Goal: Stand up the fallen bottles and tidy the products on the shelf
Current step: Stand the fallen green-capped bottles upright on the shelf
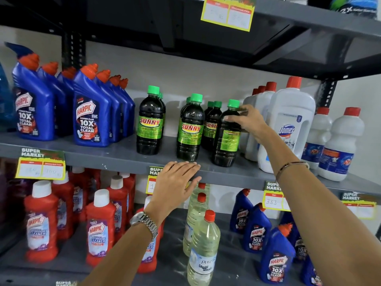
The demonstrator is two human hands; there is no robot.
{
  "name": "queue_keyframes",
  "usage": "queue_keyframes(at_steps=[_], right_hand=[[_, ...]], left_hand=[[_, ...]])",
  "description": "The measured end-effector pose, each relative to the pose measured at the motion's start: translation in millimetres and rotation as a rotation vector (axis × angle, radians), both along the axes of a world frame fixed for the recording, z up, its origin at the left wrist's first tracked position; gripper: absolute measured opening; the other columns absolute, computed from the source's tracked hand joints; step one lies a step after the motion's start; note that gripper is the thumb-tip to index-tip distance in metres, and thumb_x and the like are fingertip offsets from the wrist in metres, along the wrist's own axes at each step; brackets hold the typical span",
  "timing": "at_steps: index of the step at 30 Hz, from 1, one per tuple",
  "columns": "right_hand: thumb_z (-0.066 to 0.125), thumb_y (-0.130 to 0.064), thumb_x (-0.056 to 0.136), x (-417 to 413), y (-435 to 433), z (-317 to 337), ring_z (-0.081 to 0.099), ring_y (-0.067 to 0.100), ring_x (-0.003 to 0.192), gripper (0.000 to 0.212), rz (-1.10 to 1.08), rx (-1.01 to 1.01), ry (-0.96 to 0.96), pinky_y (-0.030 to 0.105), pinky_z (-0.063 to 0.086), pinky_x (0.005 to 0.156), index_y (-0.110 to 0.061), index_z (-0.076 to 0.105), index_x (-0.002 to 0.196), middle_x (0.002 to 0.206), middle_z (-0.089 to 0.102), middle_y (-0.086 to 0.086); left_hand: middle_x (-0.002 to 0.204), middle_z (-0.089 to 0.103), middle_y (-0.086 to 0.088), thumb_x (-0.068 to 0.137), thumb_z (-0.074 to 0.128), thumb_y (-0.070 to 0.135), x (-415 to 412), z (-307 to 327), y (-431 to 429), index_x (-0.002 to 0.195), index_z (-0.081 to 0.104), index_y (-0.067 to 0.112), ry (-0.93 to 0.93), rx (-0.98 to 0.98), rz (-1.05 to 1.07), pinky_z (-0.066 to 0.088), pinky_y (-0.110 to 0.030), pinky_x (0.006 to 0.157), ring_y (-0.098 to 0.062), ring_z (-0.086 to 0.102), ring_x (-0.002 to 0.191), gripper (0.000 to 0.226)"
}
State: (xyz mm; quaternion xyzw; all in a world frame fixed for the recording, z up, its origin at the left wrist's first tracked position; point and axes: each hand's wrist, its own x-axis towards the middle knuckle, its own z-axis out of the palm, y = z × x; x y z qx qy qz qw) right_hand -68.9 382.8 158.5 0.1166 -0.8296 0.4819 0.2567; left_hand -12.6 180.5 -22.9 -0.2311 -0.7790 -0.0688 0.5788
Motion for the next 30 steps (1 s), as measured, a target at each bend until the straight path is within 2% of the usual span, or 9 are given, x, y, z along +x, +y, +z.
queue_keyframes(at_steps=[4,7,10,12,14,17,22,26,30], right_hand=[[0.075,-0.049,0.067,2.1,-0.4,-2.5,0.051,0.016,0.1,0.079,-0.112,0.177,0.066,0.03,0.044,0.086,-0.01,0.043,0.128,0.111,0.05,0.0],[0.064,-0.03,0.081,4.7,-5.1,-2.2,0.051,0.021,0.109,0.063,0.009,0.004,0.0,0.031,0.043,0.091,-0.009,0.036,0.134,0.121,0.05,0.007],[0.055,-0.01,0.083,7.2,-7.5,-4.1,0.054,0.016,0.093,0.044,0.103,-0.126,-0.013,0.02,0.043,0.069,-0.008,0.045,0.126,0.102,0.056,0.004],[0.062,-0.012,0.079,5.9,-5.3,-4.7,0.057,0.017,0.091,0.037,0.077,-0.117,0.005,0.024,0.047,0.072,-0.012,0.05,0.114,0.099,0.058,0.003],[0.075,-0.022,0.072,4.9,-2.0,-3.4,0.058,0.02,0.097,0.05,0.045,-0.057,0.014,0.032,0.05,0.084,-0.011,0.051,0.114,0.105,0.059,0.006],[0.076,-0.035,0.071,7.6,-0.3,-1.2,0.055,0.015,0.095,0.067,0.014,0.047,0.014,0.026,0.044,0.081,-0.011,0.045,0.125,0.106,0.056,0.002],[0.053,-0.01,0.082,9.0,-5.1,-1.2,0.053,0.016,0.088,0.031,0.138,-0.111,-0.049,0.023,0.043,0.069,-0.014,0.048,0.113,0.085,0.056,-0.002],[0.066,-0.018,0.079,6.8,-0.2,-2.8,0.057,0.018,0.094,0.042,0.134,-0.069,-0.06,0.031,0.049,0.078,-0.013,0.048,0.116,0.105,0.058,0.007],[0.069,-0.027,0.078,5.8,2.8,-5.3,0.056,0.018,0.1,0.053,0.138,-0.027,-0.062,0.026,0.045,0.07,-0.013,0.045,0.124,0.113,0.057,0.006]], left_hand=[[0.105,0.072,0.003,0.089,0.052,0.036,-0.3,-0.7,0.4,0.107,0.069,0.016,-0.016,0.013,-0.008,0.047,-0.031,0.087,-0.013,0.066,0.096,0.032],[0.105,0.072,0.003,0.088,0.054,0.035,-0.6,-0.6,0.0,0.108,0.069,0.016,-0.019,0.012,-0.014,0.048,-0.032,0.087,-0.013,0.066,0.096,0.031],[0.105,0.072,0.003,0.088,0.055,0.034,-0.1,-0.4,-0.4,0.108,0.069,0.016,-0.017,0.012,-0.02,0.049,-0.032,0.086,-0.014,0.066,0.095,0.031],[0.105,0.072,0.002,0.089,0.054,0.035,1.4,-0.1,-0.3,0.108,0.069,0.015,-0.02,0.012,-0.021,0.049,-0.032,0.086,-0.014,0.066,0.095,0.031],[0.104,0.072,0.002,0.088,0.053,0.035,3.0,0.5,0.3,0.107,0.07,0.015,-0.02,0.012,-0.017,0.048,-0.032,0.086,-0.014,0.066,0.095,0.031],[0.105,0.072,0.002,0.089,0.052,0.035,3.8,1.4,0.5,0.107,0.07,0.015,-0.03,0.011,-0.011,0.047,-0.031,0.087,-0.015,0.067,0.096,0.032],[0.105,0.072,0.002,0.089,0.053,0.035,3.9,0.6,0.6,0.108,0.069,0.015,-0.037,0.014,-0.008,0.047,-0.032,0.088,-0.015,0.066,0.096,0.032],[0.105,0.072,0.001,0.089,0.054,0.034,4.0,0.8,0.8,0.108,0.069,0.014,-0.047,0.02,-0.019,0.047,-0.032,0.087,-0.015,0.066,0.096,0.031],[0.105,0.072,0.001,0.088,0.055,0.033,5.4,1.5,1.1,0.108,0.069,0.014,-0.057,0.022,-0.02,0.048,-0.032,0.087,-0.016,0.067,0.096,0.031]])
